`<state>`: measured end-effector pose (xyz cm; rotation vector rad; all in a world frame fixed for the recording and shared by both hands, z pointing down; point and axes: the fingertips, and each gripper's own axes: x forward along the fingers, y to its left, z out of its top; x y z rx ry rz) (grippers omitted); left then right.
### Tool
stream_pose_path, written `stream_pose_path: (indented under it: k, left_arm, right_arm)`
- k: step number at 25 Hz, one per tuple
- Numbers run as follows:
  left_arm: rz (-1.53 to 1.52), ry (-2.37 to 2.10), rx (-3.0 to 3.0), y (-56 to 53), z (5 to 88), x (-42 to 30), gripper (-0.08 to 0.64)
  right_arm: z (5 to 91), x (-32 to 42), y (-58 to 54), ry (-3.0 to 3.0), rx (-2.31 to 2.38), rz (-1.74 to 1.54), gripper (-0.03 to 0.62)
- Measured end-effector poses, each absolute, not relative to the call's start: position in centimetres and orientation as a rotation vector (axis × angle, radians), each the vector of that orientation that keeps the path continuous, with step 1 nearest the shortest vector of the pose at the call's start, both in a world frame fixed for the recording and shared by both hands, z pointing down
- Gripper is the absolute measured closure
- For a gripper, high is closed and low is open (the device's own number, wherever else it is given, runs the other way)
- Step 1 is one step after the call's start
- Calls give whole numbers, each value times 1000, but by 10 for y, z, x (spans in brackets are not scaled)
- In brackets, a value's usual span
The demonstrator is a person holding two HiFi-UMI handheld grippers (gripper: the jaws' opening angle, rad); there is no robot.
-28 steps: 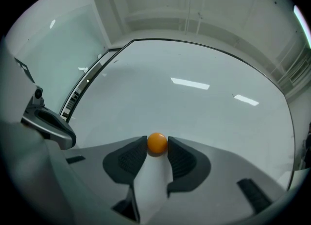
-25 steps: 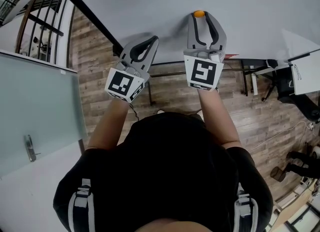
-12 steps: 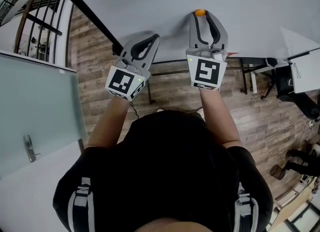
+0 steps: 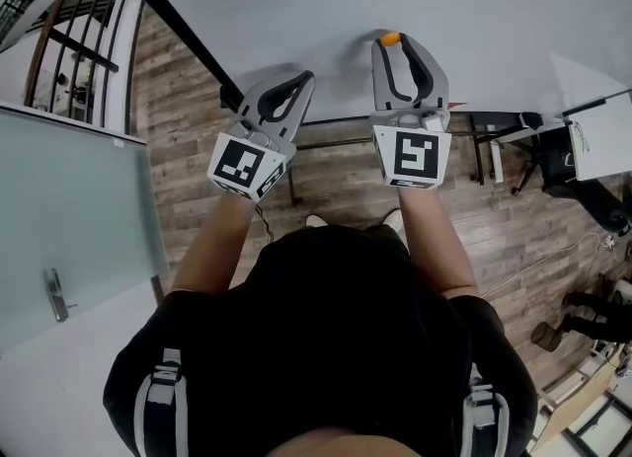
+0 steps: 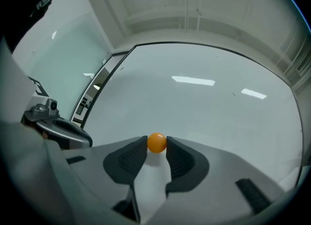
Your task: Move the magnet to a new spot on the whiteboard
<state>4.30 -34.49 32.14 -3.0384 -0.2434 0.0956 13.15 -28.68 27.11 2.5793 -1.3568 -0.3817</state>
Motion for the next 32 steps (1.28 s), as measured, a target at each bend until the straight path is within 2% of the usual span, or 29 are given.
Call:
stream_pose_path:
  k: [7, 16, 32]
  left_arm:
    - [107, -196, -3036, -327, 318, 34, 555]
    - [70, -128, -3032, -269, 318, 25, 555]
    - [38, -224, -3060, -155, 337, 17, 555]
  right_arm:
    - [275, 118, -262, -1450, 2552, -373, 474]
    - [300, 98, -200, -1770, 2453, -212, 474]
    - [327, 76, -80, -2068, 2340, -160, 472]
